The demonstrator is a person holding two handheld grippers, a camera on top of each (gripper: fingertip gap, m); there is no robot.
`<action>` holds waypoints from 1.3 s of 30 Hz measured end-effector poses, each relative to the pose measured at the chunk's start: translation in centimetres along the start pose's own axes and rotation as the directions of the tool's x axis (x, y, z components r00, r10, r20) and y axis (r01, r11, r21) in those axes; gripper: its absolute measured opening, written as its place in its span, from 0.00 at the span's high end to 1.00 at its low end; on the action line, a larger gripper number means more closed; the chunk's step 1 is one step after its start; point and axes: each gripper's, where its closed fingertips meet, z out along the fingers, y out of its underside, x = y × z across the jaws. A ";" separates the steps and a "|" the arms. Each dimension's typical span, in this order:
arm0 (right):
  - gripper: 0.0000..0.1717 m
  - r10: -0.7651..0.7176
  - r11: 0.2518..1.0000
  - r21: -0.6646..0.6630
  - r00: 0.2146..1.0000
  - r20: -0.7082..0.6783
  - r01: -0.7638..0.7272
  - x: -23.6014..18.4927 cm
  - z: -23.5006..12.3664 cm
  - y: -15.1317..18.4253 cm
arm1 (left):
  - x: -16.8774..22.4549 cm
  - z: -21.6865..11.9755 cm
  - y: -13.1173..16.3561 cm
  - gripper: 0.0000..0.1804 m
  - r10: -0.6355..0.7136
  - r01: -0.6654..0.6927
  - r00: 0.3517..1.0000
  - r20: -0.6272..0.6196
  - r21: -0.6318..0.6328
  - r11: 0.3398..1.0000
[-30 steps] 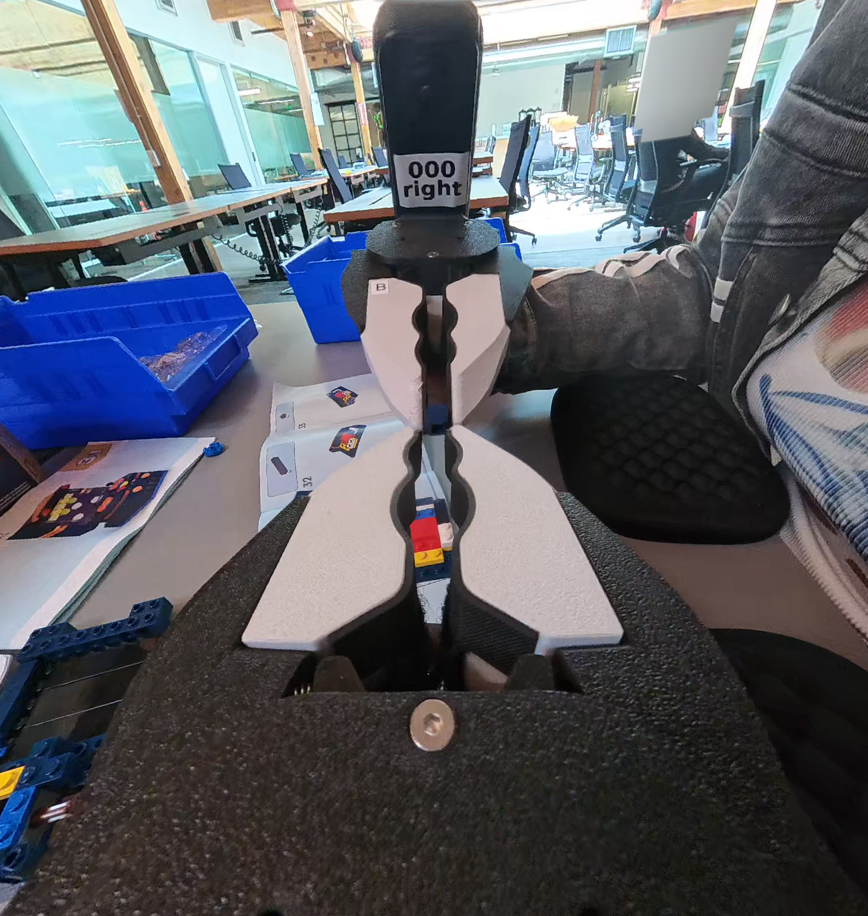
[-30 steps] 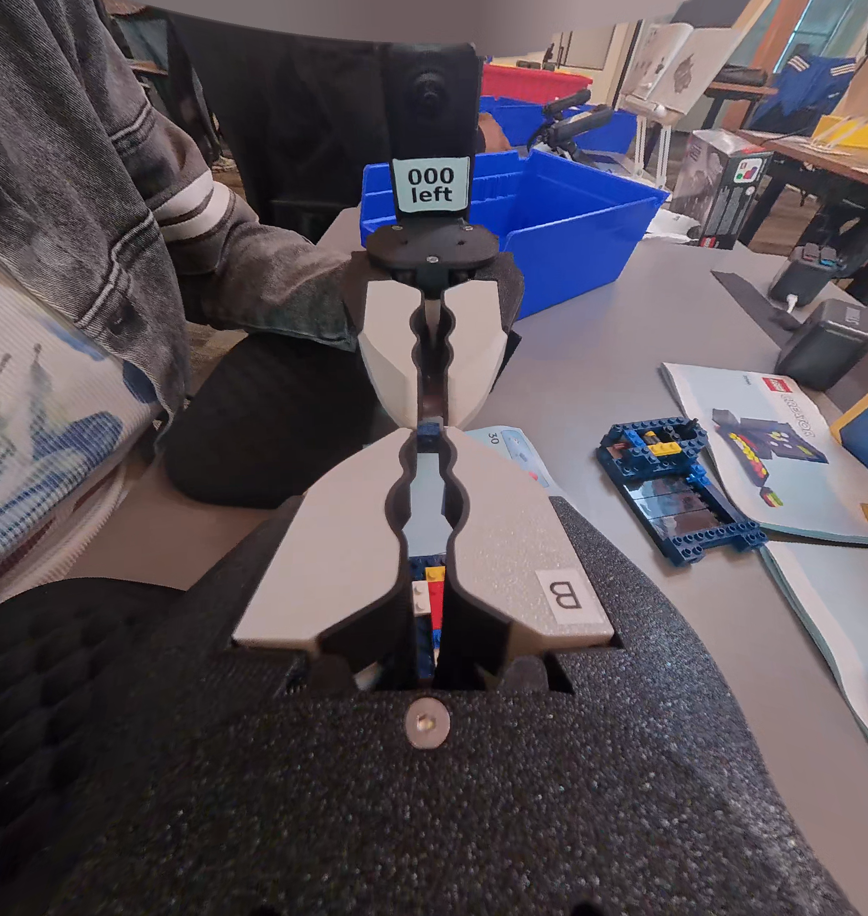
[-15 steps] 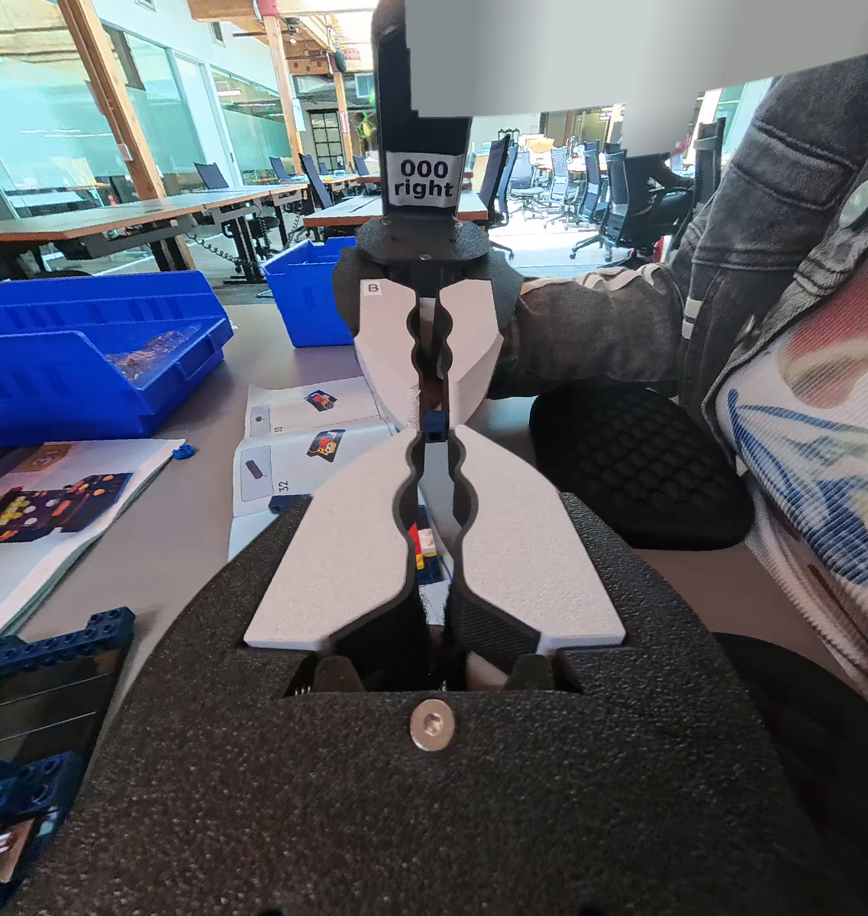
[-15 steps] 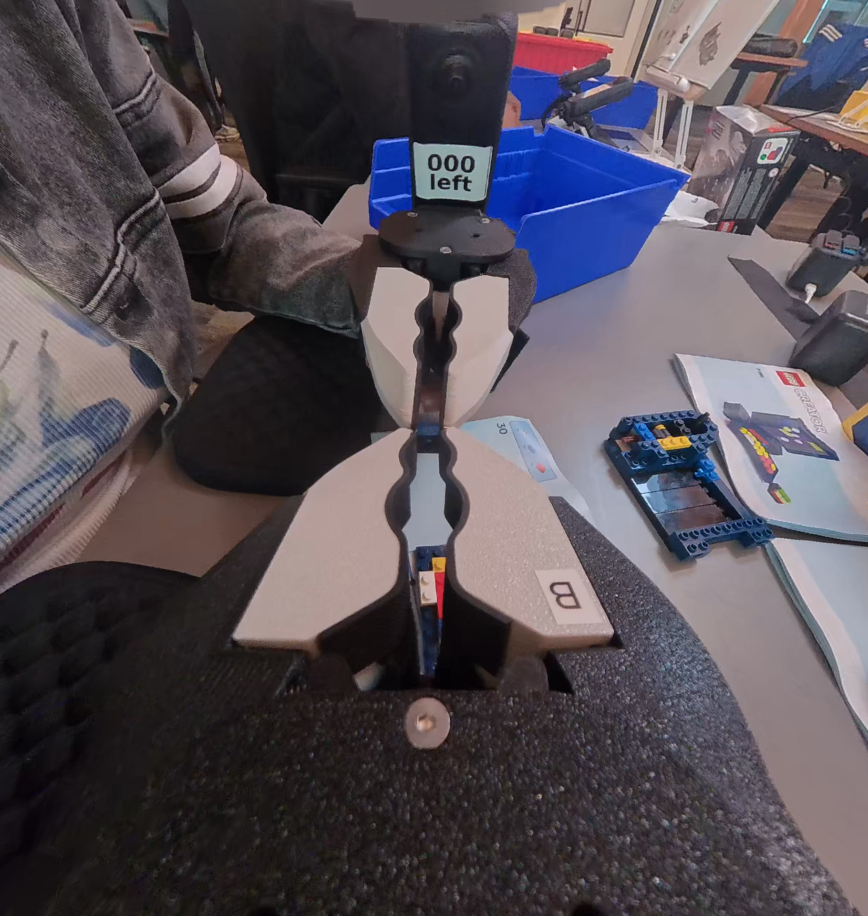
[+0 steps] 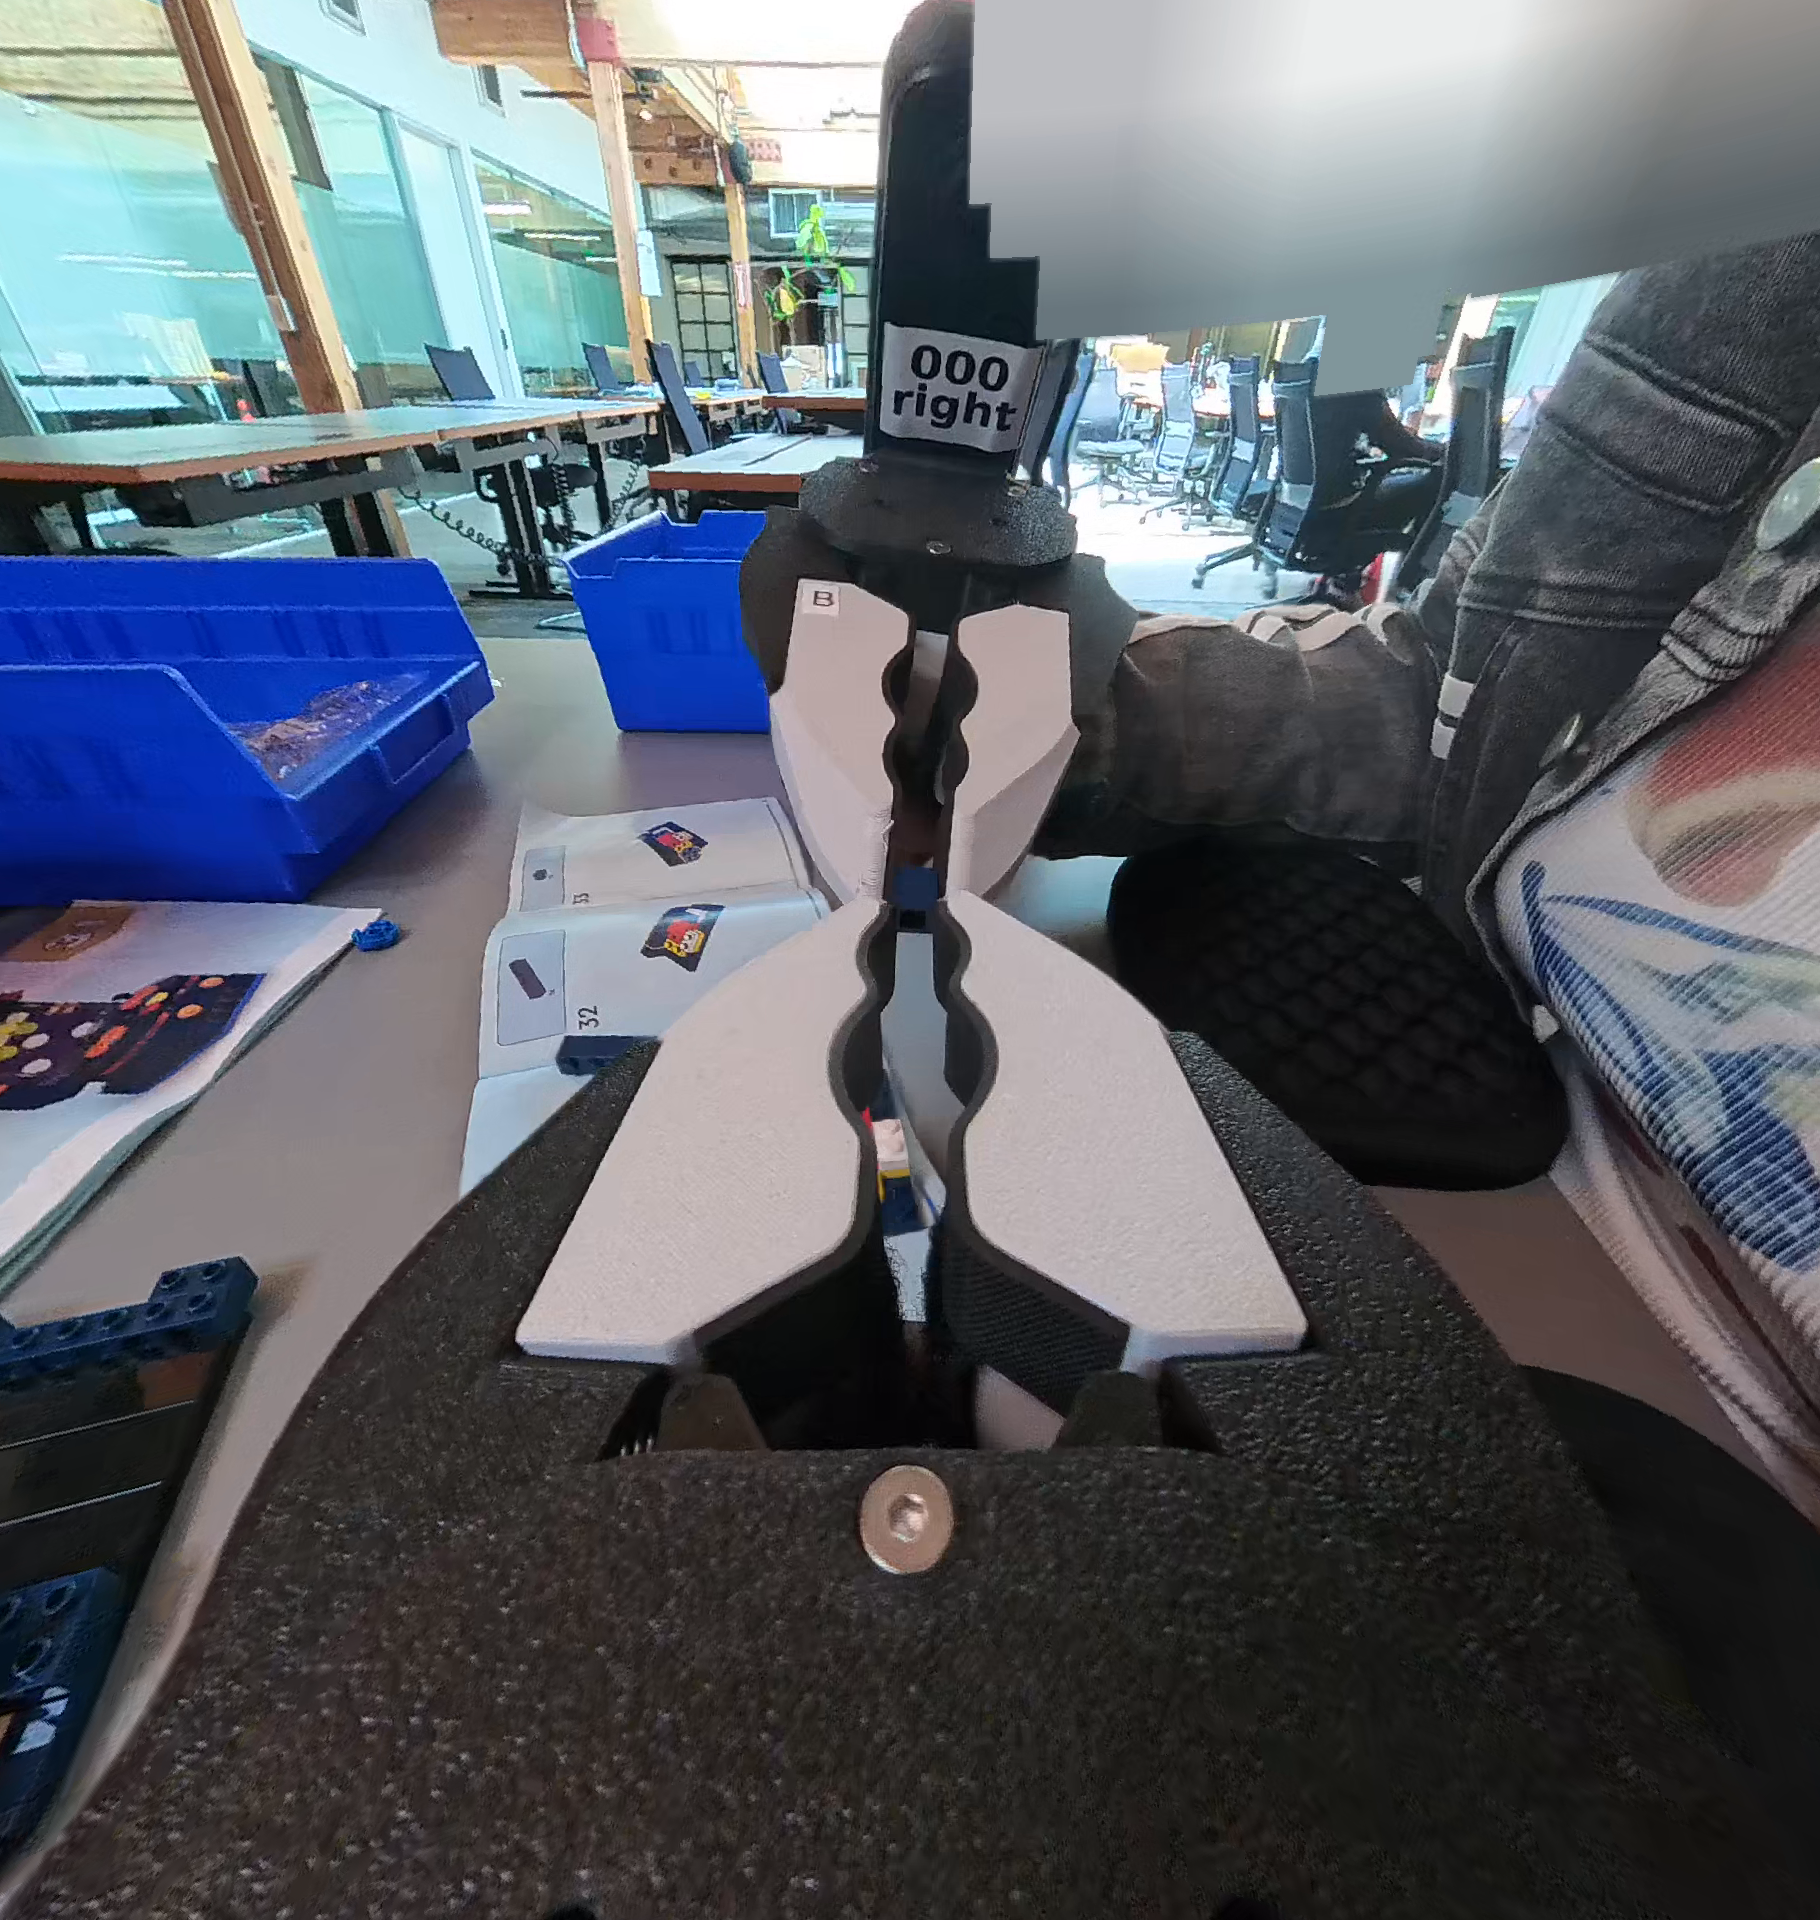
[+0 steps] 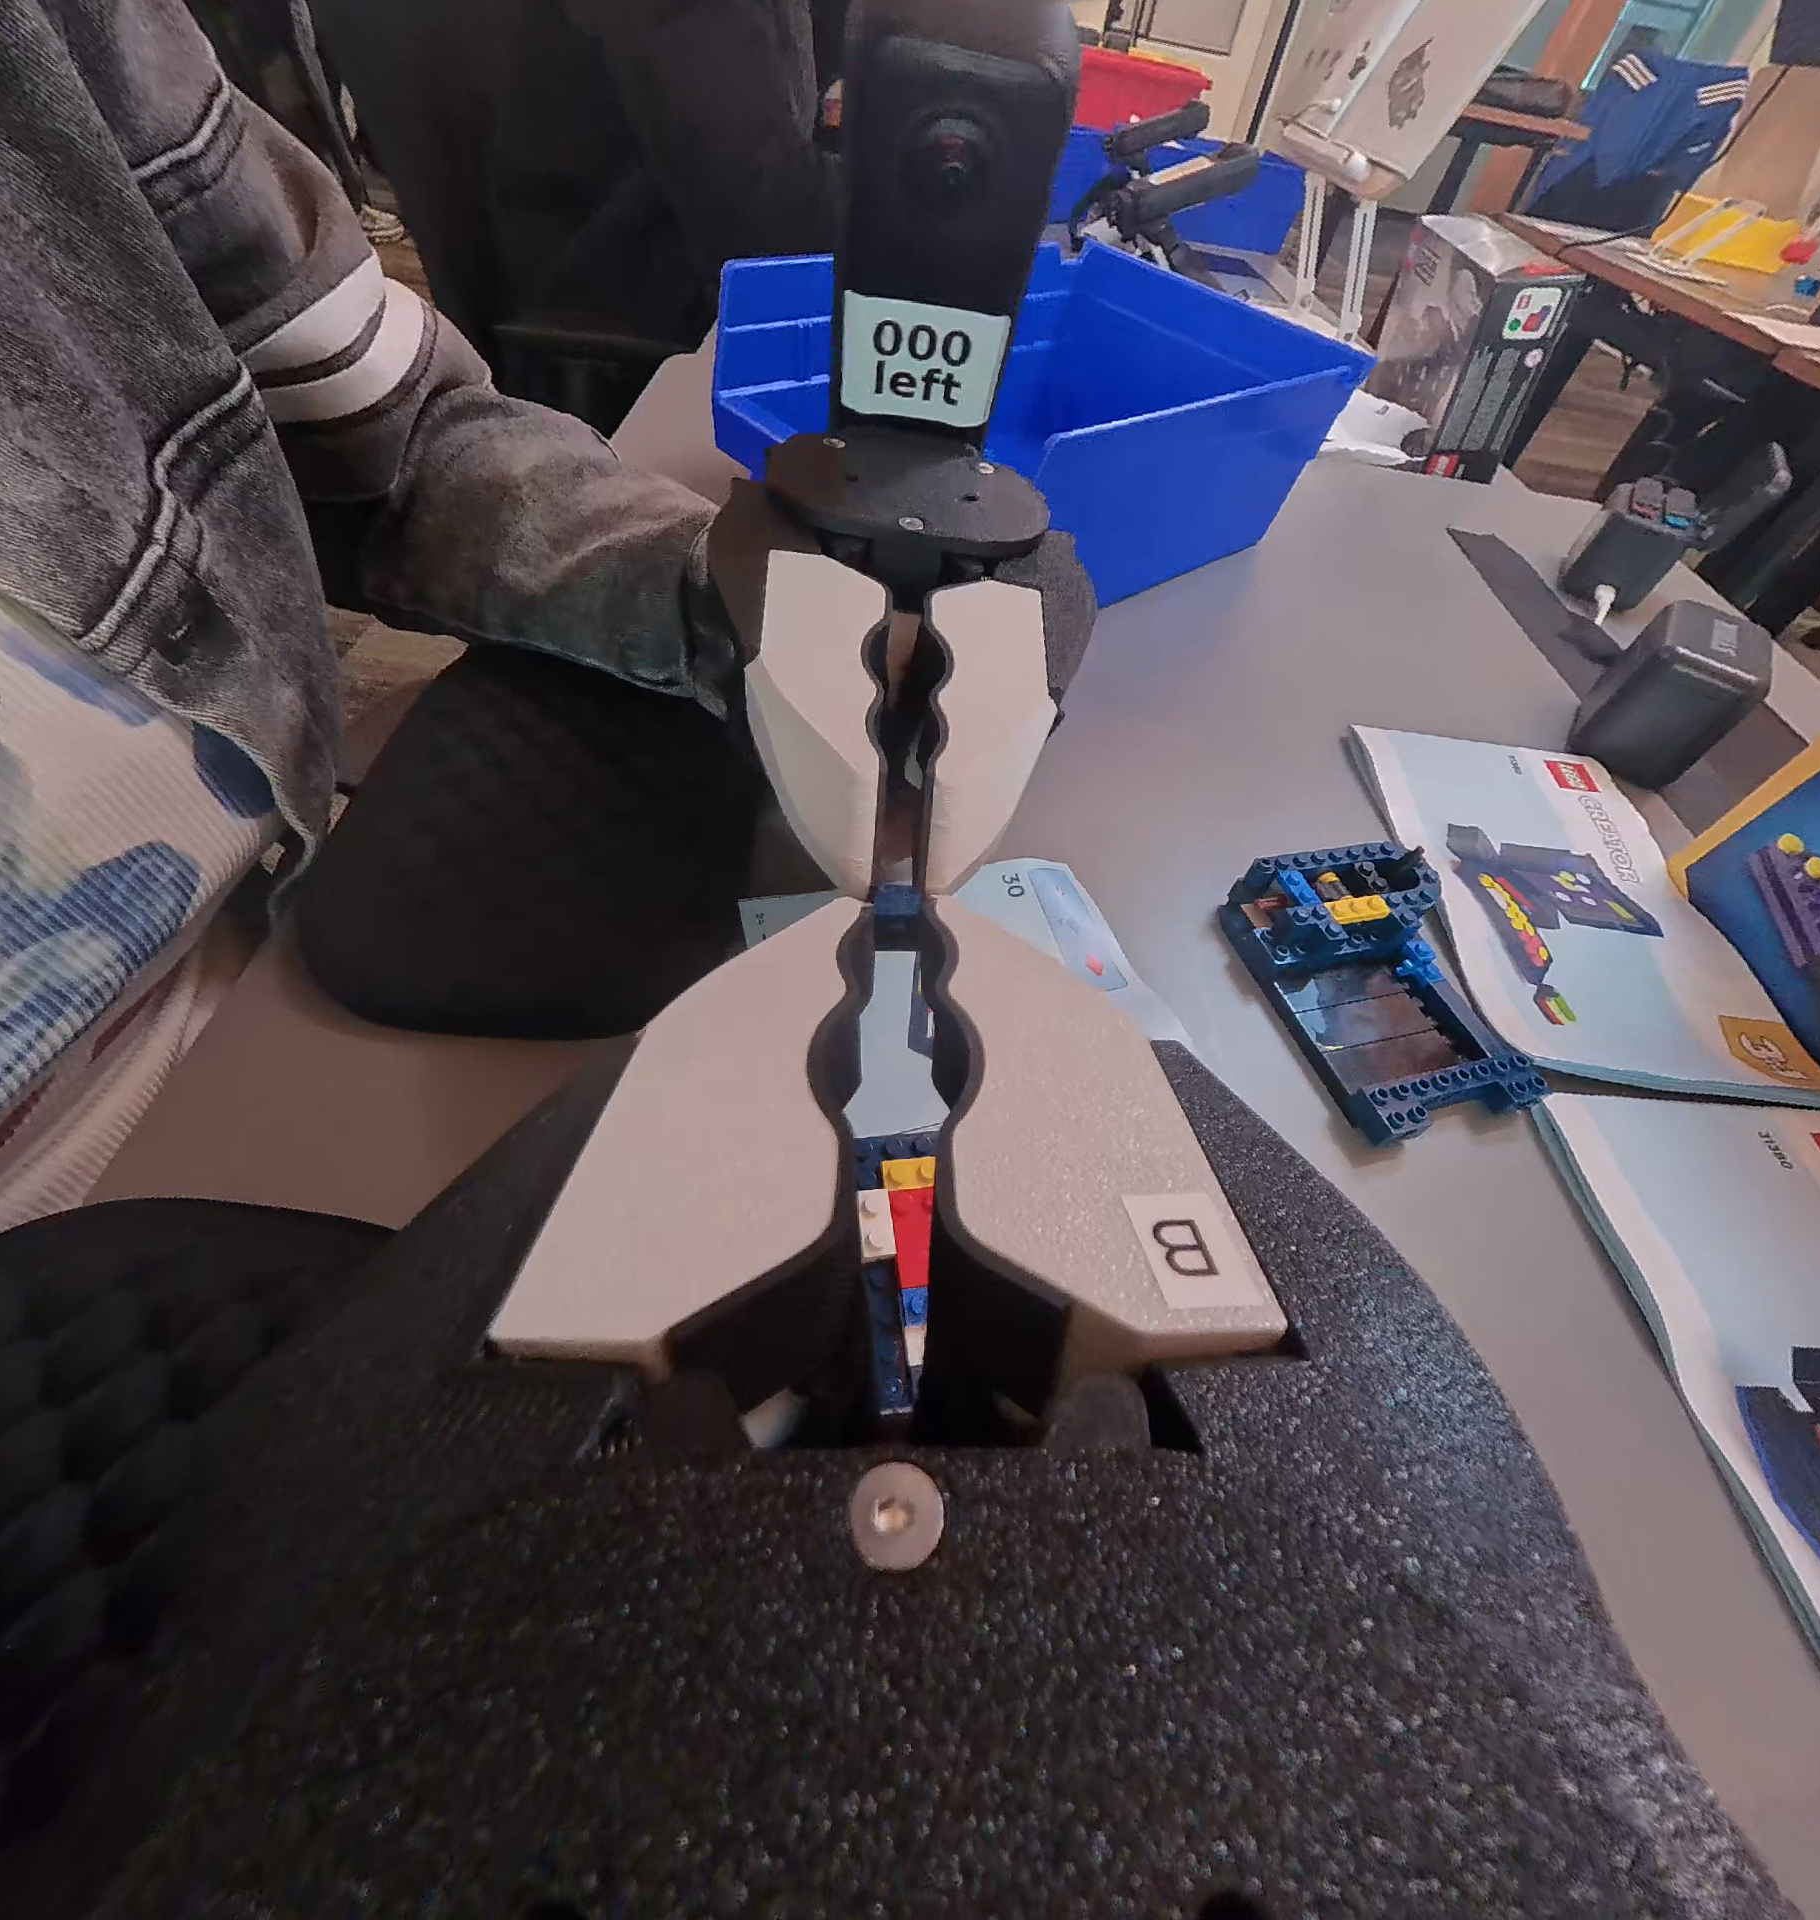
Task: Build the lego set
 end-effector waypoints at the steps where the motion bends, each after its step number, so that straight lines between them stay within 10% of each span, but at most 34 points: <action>1: 0.95 0.007 1.000 -0.002 1.000 -0.002 -0.008 0.0 0.0 0.1 | 0.0 0.0 0.0 0.97 0.025 -0.025 1.000 0.006 -0.008 1.000; 9: 0.95 -0.009 0.999 -0.046 0.999 -0.032 0.007 0.0 0.4 1.0 | -0.3 -0.1 0.4 1.00 0.238 -0.231 0.968 0.078 -0.091 0.969; 16: 0.95 -0.383 0.924 -0.073 0.895 -0.229 0.376 1.2 -0.4 -1.2 | -0.9 -0.2 -0.7 0.90 -0.441 0.446 0.893 -0.082 0.041 0.894; 24: 0.95 -0.545 0.839 -0.155 0.807 -0.228 0.522 1.1 0.0 -2.0 | -0.4 -0.5 -1.7 0.95 -0.595 0.624 0.769 -0.233 0.076 0.777; 39: 0.95 -0.260 0.963 0.028 0.951 -0.165 0.268 0.1 -0.1 -3.2 | 0.6 -0.8 -2.7 0.96 -0.559 0.608 0.771 -0.306 0.093 0.788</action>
